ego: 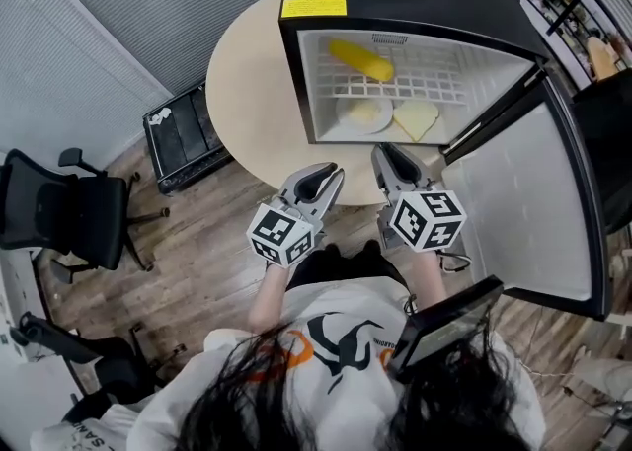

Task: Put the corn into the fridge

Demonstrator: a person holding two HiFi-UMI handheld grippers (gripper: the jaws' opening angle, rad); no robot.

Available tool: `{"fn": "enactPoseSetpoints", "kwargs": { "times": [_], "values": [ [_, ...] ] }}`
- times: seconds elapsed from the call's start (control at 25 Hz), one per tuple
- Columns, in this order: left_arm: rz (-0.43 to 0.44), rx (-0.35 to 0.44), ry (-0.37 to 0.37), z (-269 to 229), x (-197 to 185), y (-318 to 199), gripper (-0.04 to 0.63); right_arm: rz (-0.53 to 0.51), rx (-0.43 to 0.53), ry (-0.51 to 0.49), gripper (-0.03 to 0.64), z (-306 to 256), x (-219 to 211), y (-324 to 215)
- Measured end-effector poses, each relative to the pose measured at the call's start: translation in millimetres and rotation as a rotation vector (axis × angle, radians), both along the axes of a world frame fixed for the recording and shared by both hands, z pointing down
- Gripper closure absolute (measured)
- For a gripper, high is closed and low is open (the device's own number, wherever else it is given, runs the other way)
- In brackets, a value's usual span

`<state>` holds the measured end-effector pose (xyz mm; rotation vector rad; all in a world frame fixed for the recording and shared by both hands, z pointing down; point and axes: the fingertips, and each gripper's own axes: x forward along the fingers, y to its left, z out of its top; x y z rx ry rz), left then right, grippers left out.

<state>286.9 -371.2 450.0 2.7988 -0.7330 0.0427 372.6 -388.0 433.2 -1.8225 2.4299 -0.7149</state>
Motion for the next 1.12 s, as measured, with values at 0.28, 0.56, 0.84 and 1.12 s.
{"fn": "enactPoseSetpoints", "kwargs": {
  "times": [0.28, 0.56, 0.84, 1.12],
  "values": [
    [-0.027, 0.008, 0.014, -7.8, 6.6, 5.6, 0.535, -0.028, -0.01, -0.001, 0.549, 1.1, 0.6, 12.5],
    [-0.058, 0.012, 0.0, -14.7, 29.5, 31.9, 0.535, -0.066, -0.029, -0.009, 0.56, 6.2, 17.0, 43.0],
    [-0.116, 0.013, -0.028, -18.3, 49.7, 78.3, 0.535, -0.135, -0.023, -0.021, 0.568, 4.9, 29.5, 86.7],
    [-0.191, -0.014, -0.039, -8.5, 59.5, 128.7, 0.535, -0.213, -0.022, -0.007, 0.571, 12.2, 34.2, 138.8]
  ]
}}
